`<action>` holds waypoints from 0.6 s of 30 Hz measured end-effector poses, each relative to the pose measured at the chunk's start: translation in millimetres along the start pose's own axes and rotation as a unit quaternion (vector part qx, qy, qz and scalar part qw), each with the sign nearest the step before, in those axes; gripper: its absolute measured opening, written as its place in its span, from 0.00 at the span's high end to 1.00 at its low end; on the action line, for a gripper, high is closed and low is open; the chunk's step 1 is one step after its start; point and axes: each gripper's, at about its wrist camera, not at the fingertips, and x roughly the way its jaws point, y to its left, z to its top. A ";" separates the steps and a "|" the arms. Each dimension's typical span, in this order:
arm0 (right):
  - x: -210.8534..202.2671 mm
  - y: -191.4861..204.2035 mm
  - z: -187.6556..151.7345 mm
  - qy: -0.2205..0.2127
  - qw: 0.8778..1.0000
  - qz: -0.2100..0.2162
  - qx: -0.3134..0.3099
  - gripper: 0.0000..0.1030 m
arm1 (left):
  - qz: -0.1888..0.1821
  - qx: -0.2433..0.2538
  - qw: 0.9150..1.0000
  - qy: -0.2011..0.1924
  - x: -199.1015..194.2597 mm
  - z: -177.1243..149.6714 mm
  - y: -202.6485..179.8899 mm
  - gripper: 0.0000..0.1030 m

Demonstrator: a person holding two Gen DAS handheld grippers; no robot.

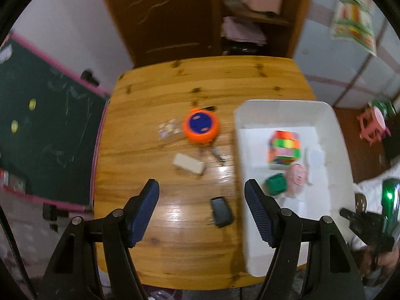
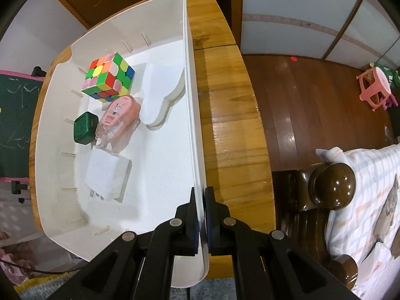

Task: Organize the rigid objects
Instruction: 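Move the left tool back to the beige block on the table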

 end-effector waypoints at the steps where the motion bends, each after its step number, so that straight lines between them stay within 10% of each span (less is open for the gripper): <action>1: 0.0 -0.2 0.1 0.000 1.000 0.000 0.003 0.96 | -0.007 -0.016 1.000 0.008 4.5 0.4 9.9 0.28; 8: -0.2 -0.2 0.0 0.002 1.000 -0.009 0.026 0.96 | -0.046 -0.138 0.985 0.088 58.8 8.5 58.0 0.28; 18: 0.1 -1.4 1.3 0.005 0.998 -0.015 0.059 0.94 | -0.007 -0.227 0.961 0.158 138.1 30.4 60.2 0.28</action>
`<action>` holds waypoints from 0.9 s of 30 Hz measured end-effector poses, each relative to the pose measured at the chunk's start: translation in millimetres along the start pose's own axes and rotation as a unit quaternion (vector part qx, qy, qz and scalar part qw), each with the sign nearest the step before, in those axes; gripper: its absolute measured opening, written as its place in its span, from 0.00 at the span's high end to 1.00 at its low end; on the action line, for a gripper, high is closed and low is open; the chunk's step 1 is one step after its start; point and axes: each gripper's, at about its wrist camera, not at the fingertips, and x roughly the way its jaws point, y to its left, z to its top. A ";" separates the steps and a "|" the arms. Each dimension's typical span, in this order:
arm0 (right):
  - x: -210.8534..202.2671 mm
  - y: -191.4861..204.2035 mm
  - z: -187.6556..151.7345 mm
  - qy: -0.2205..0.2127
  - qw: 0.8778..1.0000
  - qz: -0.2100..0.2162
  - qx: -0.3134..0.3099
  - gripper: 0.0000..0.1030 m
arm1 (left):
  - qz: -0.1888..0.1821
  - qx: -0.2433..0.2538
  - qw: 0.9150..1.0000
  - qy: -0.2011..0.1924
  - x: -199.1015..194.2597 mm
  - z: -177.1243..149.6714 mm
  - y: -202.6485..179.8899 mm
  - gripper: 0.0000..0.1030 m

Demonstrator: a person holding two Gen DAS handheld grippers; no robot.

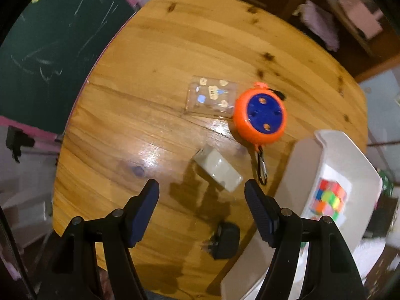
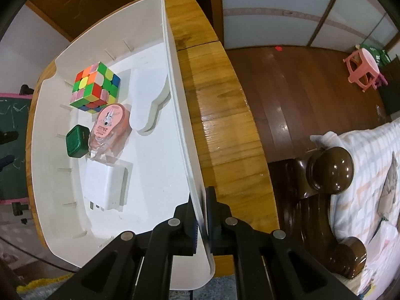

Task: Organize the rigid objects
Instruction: 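Move the left tool back to the beige block on the table, then grasp the beige block with the left tool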

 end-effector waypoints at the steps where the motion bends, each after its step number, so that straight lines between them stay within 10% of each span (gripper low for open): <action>1: 0.0 -0.3 0.0 0.000 1.000 0.000 0.003 0.94 | 0.005 -0.012 1.000 0.007 6.4 3.2 0.4 0.28; 12: 0.1 -0.4 0.8 0.000 1.000 0.000 0.013 0.94 | 0.025 -0.044 0.998 0.038 42.4 14.8 -7.5 0.29; 23: -0.8 -0.1 0.8 -0.004 1.000 -0.001 0.010 0.93 | 0.012 -0.038 0.998 0.053 64.8 10.4 -8.6 0.73; 27: -0.6 0.4 0.6 -0.006 1.000 -0.002 0.007 0.93 | 0.020 -0.019 0.999 0.028 63.0 5.1 -6.9 0.73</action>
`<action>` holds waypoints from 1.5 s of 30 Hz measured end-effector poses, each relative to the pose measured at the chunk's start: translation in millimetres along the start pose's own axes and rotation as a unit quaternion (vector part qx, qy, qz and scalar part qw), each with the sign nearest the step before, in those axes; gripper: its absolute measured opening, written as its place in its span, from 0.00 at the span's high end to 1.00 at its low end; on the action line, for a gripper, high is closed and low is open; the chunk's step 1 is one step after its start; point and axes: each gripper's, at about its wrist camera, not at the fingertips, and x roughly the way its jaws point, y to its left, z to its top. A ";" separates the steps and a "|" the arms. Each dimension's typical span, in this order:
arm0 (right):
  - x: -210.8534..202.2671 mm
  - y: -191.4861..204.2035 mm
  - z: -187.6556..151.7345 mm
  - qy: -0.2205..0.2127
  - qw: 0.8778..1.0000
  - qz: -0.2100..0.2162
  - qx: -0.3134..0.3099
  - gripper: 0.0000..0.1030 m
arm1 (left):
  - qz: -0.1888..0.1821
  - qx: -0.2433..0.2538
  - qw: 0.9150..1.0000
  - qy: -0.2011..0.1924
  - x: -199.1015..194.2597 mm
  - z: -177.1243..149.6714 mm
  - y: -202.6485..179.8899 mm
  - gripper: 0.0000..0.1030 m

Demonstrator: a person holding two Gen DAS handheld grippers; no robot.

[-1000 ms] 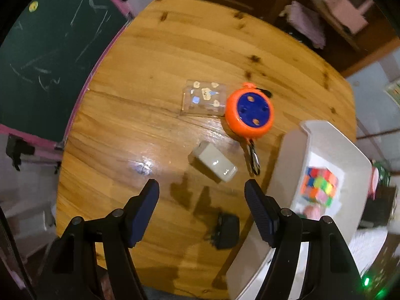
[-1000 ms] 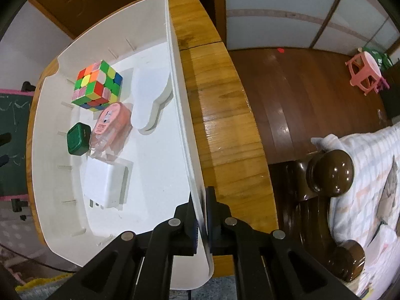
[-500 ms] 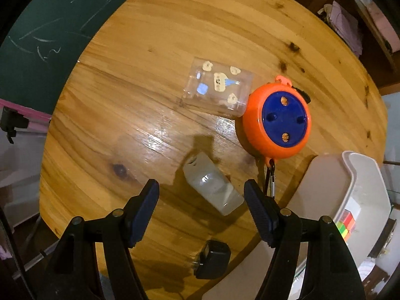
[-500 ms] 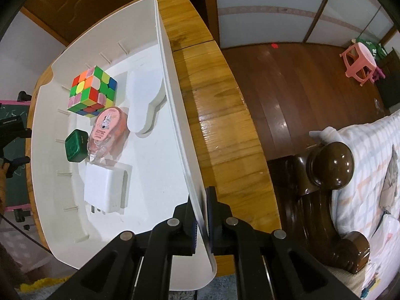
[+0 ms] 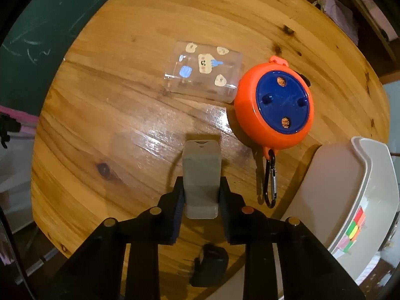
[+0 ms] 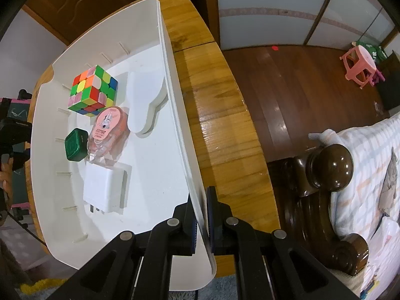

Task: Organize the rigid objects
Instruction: 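Grasp the beige block with the left tool, then carry the beige block over the tray and open the left tool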

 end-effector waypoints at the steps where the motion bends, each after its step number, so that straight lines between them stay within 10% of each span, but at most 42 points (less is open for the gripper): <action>1: -0.1 -0.1 -0.1 0.000 1.000 0.000 0.000 0.93 | 0.001 0.003 1.000 -0.005 0.1 -2.7 -3.0 0.73; 23: -0.6 -0.7 -2.1 -0.010 0.999 0.021 -0.029 0.95 | -0.035 0.166 0.976 -0.138 -150.7 -85.0 -43.6 0.73; 45: -0.4 0.7 -5.2 -0.018 0.997 0.030 -0.070 0.95 | -0.026 0.367 0.926 -0.087 -116.6 -186.3 -171.8 0.73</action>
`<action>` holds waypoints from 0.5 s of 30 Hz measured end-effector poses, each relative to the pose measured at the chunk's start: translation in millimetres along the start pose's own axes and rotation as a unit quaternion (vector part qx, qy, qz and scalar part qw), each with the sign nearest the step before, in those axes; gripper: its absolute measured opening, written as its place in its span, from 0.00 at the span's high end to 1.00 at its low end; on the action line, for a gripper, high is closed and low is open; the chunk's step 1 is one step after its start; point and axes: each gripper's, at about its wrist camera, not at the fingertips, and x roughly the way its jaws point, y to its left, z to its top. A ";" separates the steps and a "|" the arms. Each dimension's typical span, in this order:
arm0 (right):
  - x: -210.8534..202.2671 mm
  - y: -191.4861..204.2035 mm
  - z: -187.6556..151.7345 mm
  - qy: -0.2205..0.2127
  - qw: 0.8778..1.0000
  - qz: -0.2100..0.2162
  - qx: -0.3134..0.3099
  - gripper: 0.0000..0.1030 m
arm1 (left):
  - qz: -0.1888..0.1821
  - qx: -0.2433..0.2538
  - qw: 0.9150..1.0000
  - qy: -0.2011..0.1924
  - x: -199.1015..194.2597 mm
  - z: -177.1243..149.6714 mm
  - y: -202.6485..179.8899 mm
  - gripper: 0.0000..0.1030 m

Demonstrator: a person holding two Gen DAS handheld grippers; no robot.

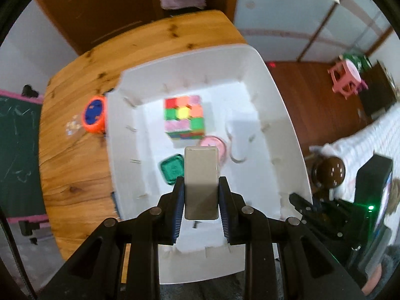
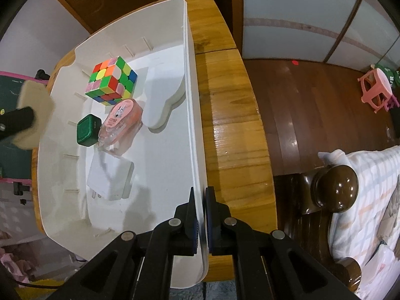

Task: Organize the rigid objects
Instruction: 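Carry the beige block over the tray and open the left tool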

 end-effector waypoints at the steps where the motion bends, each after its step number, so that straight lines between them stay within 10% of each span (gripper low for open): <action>1: -0.1 0.0 -0.3 -0.001 1.000 0.000 -0.001 0.95 | -0.004 0.007 1.000 0.006 5.2 -0.3 -5.4 0.73; 15: 1.1 1.5 -1.5 -0.003 1.000 0.000 -0.014 0.95 | -0.024 0.054 0.997 0.059 72.6 0.9 -38.7 0.72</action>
